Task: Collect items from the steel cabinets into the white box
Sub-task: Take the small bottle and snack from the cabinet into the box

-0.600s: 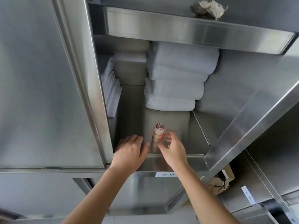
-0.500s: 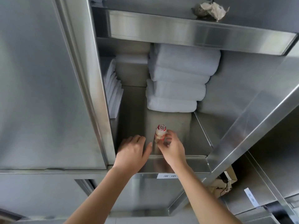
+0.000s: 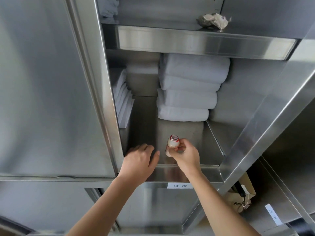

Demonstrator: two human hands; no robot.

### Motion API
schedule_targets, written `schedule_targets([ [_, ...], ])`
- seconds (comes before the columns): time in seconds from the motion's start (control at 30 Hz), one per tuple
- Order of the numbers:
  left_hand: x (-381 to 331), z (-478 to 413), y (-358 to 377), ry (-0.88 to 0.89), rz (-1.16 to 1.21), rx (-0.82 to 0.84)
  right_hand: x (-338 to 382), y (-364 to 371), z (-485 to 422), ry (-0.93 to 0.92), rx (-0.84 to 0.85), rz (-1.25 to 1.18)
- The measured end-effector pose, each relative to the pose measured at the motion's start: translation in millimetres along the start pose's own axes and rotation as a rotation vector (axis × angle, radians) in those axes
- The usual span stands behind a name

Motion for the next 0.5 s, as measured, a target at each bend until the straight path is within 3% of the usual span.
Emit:
schedule_targets([
  [0.17,-14,7,-26,0.004,-0.061,-0.031,28,-33,18,-0.077,0.006,-0.086],
  [0.5,-67,13,-120,0.019,-0.049,-0.164,101,-104,36,-0.253,0.175,-0.244],
])
Point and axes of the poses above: each hand's wrist, its own z-axis away from the middle knuckle, its own y-axis out of the palm, x = y × z, the point moved 8 cm from there along -z, towards the middle knuckle, and after that the axes turned 13 degrees about -z, right-handed, at the moved point
